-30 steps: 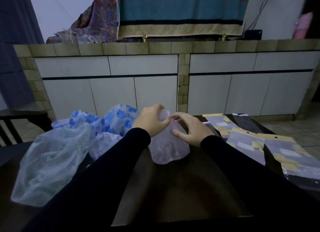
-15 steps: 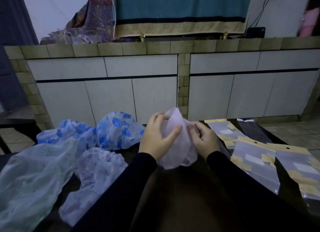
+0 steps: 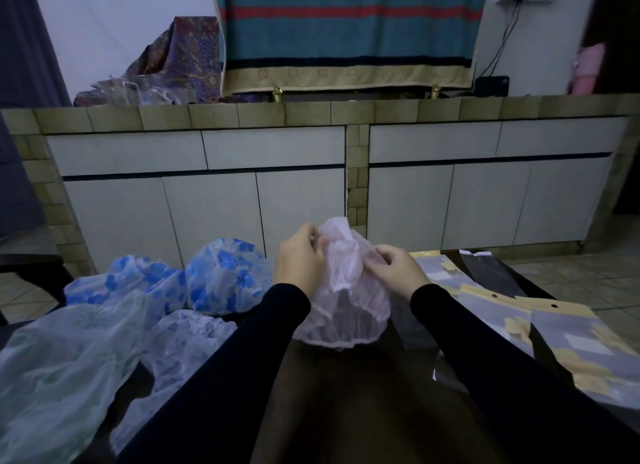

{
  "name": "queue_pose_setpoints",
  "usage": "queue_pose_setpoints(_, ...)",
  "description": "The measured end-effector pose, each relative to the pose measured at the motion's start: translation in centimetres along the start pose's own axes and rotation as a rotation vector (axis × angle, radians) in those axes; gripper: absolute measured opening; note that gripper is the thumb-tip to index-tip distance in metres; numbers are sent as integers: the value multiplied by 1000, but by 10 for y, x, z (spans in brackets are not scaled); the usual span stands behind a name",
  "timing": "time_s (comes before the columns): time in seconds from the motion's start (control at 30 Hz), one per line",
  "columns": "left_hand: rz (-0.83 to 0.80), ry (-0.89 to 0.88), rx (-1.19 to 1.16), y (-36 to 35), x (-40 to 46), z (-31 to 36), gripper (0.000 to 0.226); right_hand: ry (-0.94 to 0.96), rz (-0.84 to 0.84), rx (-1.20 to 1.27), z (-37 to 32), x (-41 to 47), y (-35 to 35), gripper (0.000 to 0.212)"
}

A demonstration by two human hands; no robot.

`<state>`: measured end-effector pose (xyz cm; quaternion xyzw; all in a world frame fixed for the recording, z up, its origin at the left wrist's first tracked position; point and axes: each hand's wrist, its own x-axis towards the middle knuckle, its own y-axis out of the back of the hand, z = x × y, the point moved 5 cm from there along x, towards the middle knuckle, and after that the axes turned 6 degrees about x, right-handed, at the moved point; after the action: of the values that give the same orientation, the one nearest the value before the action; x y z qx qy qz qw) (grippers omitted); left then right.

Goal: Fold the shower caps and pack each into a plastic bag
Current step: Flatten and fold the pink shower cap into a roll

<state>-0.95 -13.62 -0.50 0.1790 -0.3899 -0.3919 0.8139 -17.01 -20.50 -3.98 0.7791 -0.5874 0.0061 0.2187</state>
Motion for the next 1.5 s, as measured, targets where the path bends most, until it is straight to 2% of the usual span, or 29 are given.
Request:
queue_pose_setpoints(0.1,93,30,36,17,8,-1,21,-83,114,-45,1,2,17,31)
queue_pose_setpoints(0.17,96,48,106,23,12,-1,24,-95,123,-135,3,5,20,25)
queue_pose_setpoints(0.2,78,54,128,23,11,-1,25,-64,115,-169,0,6,18,15)
queue_pose_setpoints(0.23,53,52,135,21,10,1,25,0,106,-192,-7,4,15,14)
queue_pose_setpoints(0.3,5,42,128,16,5,7,24,182,58,-162,-25,0,5,33)
queue_pose_setpoints(0.37,3,7,115,12,2,10,25,273,-28,-38,-35,-3,-5,36)
queue_pose_setpoints(0.43,2,-21,67,12,1,11,28,235,-81,71,-34,-3,-12,32)
queue_pose_setpoints(0.53,-33,-32,-110,10,-2,7,25,127,11,72,-22,0,-9,23)
queue_pose_setpoints(0.6,-155,-62,-220,4,-7,-1,25,62,76,148,-13,-1,-6,23)
queue_pose_setpoints(0.67,-330,-89,-290,-6,-13,-10,21,-29,70,310,-2,-2,-6,24)
queue_pose_setpoints(0.73,-361,-88,-213,-12,-14,-20,5,-125,20,411,5,-5,-7,22)
queue_pose_setpoints(0.83,-171,-56,68,-12,-8,-22,26,-166,-11,227,15,-5,-8,21)
queue_pose_setpoints(0.93,-47,91,150,-8,-5,-22,19,-185,92,87,17,-3,-7,42)
queue_pose_setpoints(1.03,-43,190,167,-12,-7,-23,25,-122,87,-103,7,-1,-9,39)
queue_pose_setpoints(1.17,-73,222,198,-17,-9,-29,38,-155,89,-318,13,3,-8,11)
queue_pose_setpoints(1.27,-79,283,209,-9,-8,-43,56,-202,109,-320,21,1,3,21)
queue_pose_setpoints(1.33,-91,319,178,-6,-9,-47,59,-203,97,-317,19,-1,1,23)
queue_pose_setpoints(1.4,-96,283,125,-7,-11,-40,53,-156,117,-314,9,-1,-6,29)
queue_pose_setpoints(1.5,-87,136,7,-12,-17,-18,36,55,261,-409,-10,1,-10,44)
